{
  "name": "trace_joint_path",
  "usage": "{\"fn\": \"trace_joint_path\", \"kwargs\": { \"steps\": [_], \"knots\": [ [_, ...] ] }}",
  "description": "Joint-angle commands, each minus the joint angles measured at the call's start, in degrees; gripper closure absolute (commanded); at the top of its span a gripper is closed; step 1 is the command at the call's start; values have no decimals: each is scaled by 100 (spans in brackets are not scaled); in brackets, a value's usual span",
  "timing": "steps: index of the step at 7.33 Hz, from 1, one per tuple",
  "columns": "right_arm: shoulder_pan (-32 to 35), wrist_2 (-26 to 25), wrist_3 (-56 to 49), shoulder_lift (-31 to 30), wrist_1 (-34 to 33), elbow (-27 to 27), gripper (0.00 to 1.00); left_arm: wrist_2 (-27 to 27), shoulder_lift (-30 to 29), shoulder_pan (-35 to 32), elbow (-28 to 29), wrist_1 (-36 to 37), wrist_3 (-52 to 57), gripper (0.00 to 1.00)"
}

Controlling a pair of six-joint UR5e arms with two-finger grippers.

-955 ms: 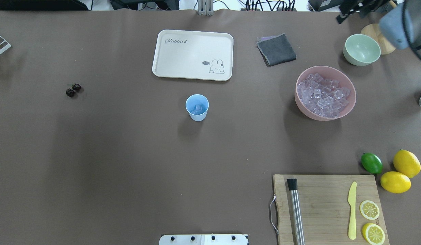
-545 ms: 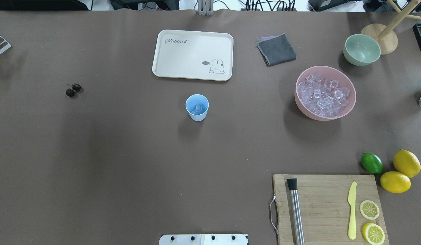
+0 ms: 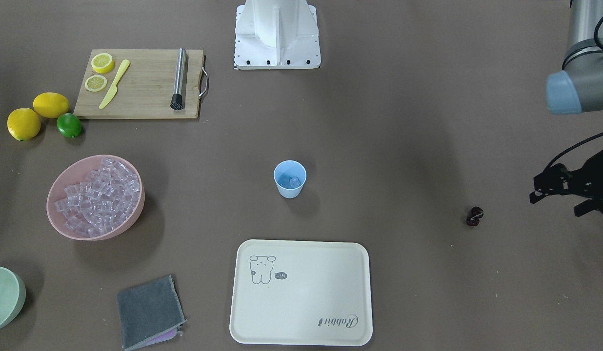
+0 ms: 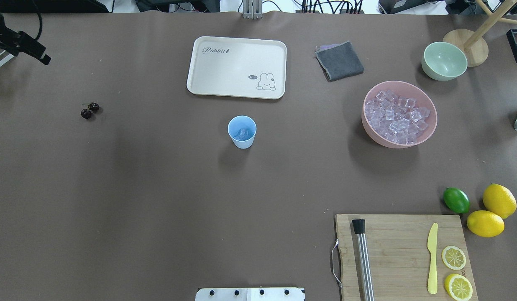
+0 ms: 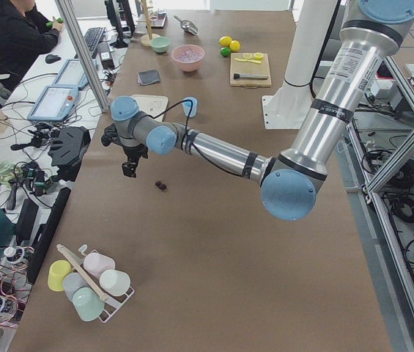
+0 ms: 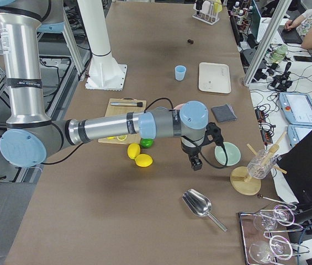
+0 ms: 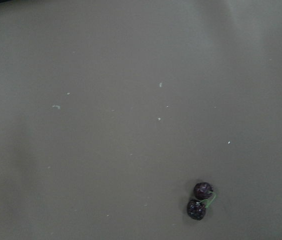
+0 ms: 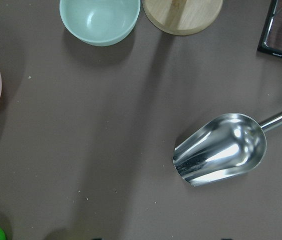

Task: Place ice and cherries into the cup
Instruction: 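Move the left gripper toward the dark cherries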

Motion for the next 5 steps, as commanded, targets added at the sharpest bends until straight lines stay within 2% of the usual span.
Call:
{"fn": "trace_joint_path", "kwargs": {
  "steps": [1, 3, 5],
  "knots": [
    [112, -1, -23, -78, 4, 31, 16, 135, 24, 237, 67, -18, -27, 3],
    [243, -10, -23, -174, -5, 215, 15, 188, -81, 492, 793, -891, -62, 3],
    [244, -10, -23, -359, 12, 260, 14, 197, -90, 615, 1042, -1046, -62, 3]
  ]
}}
